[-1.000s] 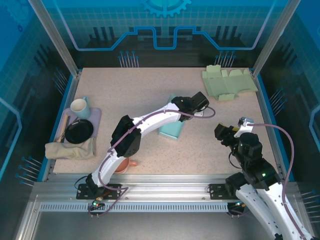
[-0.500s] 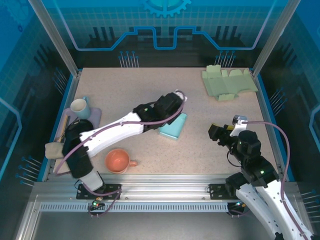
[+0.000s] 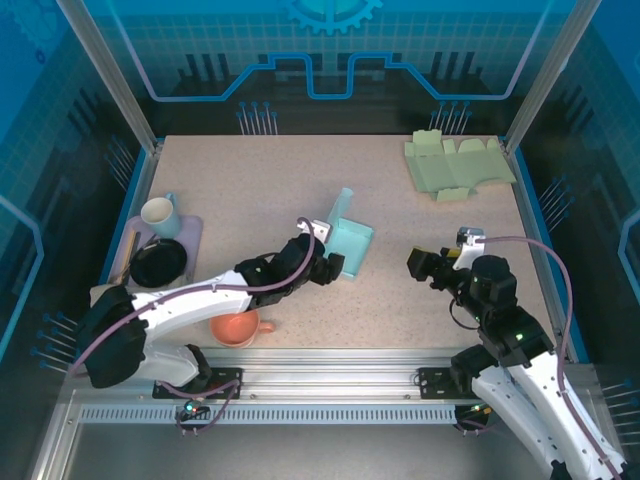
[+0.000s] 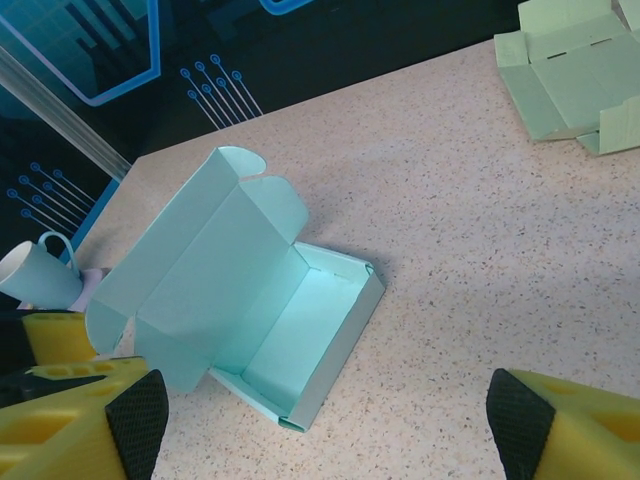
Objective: Fold the paper box
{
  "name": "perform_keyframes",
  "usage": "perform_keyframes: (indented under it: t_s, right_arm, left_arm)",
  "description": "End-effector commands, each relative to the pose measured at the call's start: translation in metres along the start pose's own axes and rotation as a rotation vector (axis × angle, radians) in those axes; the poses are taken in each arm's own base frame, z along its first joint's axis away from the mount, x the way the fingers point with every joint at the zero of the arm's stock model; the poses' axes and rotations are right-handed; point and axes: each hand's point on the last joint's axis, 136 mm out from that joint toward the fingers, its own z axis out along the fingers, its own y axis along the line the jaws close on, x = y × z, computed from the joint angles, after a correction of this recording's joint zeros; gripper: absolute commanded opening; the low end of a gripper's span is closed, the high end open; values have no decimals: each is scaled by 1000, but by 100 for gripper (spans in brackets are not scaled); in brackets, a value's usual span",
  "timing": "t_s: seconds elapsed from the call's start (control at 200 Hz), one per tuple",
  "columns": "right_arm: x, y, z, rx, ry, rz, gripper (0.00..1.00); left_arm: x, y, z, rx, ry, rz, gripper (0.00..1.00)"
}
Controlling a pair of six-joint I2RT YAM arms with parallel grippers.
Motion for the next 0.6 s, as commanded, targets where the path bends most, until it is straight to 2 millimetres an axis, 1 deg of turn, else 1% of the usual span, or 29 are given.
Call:
perform_keyframes:
  t_s: [0.0,0.07,0.125,0.175,0.355,0.445,0.5,0.595]
  right_arm:
    - [3,6,5,-31,11,-22,86]
    - [4,7,6,-35,20,-25,86]
    - [5,7,7,-35,23,-27,86]
    - [5,6,8,-31,22,-28,86]
    - [5,8,8,-40,26,-24,86]
    - [6,9,8,-46,29,-22,86]
    - [6,9,8,-47,29,-20,86]
    - [7,9,9,-47,30,-21,86]
  left_arm:
    - [-10,-11,12,40,-63,-76,71]
    - [-7,-12,21,33,-55,-67,68]
    - [-5,-11,26,21,-46,-65,62]
    - [-3,-7,31,-7,-40,-68,58]
    - [5,7,37,-63,-27,-71,34]
    - [8,10,40,-70,-4,-56,29]
    - [8,11,40,-74,2,-47,24]
    - [3,14,37,-80,-3,-33,18]
